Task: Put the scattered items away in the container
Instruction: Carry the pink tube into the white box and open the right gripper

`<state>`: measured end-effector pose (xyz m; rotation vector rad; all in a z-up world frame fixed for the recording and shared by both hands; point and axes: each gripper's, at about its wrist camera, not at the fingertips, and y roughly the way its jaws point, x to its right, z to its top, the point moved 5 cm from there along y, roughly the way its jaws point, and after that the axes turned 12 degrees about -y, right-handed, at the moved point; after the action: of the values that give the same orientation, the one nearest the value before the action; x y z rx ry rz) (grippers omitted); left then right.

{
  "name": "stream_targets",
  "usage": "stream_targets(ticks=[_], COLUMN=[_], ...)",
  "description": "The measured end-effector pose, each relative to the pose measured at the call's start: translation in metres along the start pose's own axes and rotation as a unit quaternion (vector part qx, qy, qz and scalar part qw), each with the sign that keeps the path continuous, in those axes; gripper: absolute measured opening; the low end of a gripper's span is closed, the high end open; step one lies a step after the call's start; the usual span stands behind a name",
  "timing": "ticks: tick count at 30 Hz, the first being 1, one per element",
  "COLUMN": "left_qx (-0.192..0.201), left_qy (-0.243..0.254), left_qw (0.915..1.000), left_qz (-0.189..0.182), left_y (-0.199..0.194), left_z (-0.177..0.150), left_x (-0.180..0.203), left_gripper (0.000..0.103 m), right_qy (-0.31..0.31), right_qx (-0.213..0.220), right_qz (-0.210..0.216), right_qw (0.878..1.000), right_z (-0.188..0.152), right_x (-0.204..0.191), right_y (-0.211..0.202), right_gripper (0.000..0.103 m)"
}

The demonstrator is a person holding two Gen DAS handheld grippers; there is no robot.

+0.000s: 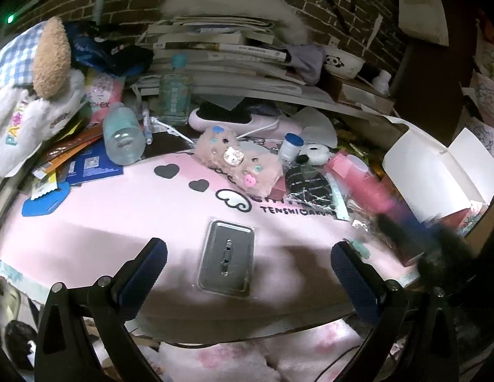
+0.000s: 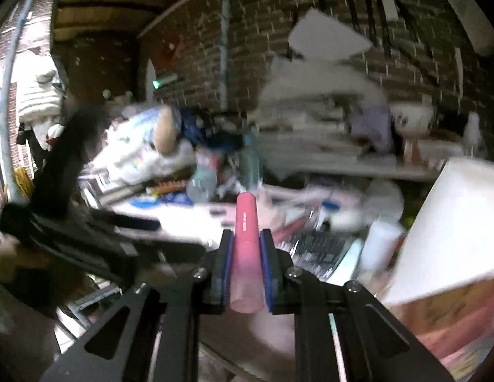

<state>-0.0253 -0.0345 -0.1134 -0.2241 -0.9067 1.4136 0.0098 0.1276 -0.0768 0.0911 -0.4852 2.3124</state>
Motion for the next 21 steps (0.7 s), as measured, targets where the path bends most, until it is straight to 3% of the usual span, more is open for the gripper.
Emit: stream_targets(ticks=[3,5,8,12,17,21], left_qx=[-0.002,-0.004,-0.008,-0.011,-0.018,-0.02], left_qy=[0.007,0.008,0.008,0.004,0.005,0.01], left_qw=[1.0,1.0,0.9999,0.9999,0.9998,0.9997], left_qz=[0.003,0.002,-0.005,-0.007,-0.003,-0.003], left_y=[0.004,0.008,0.013,0.018,0.023,0.024], left_z=[0.0,0.001,0.0,0.001,0.002,0.001], left_x=[0.005,0.008,0.012,0.015,0.017,0.02], left_gripper=[0.103,0.103,0.103,0.103,0.103,0.103], right_qy=[-0.01,-0.002,0.005,0.02,0.063,0.05], right_qx=[-0.002,-0.024,-0.082,-0.172,-0.264,-0.31], right_qz=[-0.005,-0.009,-0.047,-0.076,-0.061,-0.052], right_qw=[1.0,1.0,0.996,0.982,0.961,0.948], right_z=[0.024,0.034,0.039,0.024,-0.005,-0.018], right_x=[0.029,0.055,0.104,0.147,0.173,0.175], right_y=[-0.027,-0.041,-0.057,-0.065,-0.056,-0.041], right_gripper=[0.014,0.014,0.014,0.014,0.014,0.014])
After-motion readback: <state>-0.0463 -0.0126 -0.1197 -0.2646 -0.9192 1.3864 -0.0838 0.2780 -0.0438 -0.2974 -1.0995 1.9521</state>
